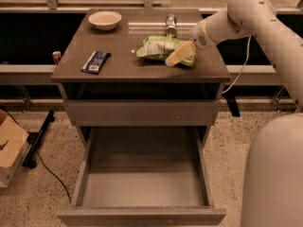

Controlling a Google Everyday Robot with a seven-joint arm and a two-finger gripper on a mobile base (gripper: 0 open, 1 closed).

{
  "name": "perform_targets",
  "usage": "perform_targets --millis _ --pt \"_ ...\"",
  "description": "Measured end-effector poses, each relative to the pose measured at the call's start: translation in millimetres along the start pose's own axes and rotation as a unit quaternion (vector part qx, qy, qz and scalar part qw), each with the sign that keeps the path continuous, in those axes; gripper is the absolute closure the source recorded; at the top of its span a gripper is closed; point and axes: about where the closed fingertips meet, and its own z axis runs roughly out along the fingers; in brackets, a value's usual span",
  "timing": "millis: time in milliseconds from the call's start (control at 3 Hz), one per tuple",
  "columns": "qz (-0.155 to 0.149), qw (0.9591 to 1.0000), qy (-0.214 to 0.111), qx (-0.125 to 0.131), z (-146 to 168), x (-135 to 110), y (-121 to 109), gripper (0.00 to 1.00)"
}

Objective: Place green rice chip bag into middle drawer

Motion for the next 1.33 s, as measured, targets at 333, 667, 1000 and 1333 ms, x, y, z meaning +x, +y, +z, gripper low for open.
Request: perform_targets --millis 333,667,1000,1333 --pt "0.011 0.9997 0.016 -0.012 22 6 -3 0.22" --pt "0.009 0.9996 0.022 -0.012 22 7 -1 0.45" --pt "-0.008 0.9997 0.021 -0.008 7 4 8 0.68" --pt "-0.038 0.9991 0.014 -0.008 -21 -3 33 0.92"
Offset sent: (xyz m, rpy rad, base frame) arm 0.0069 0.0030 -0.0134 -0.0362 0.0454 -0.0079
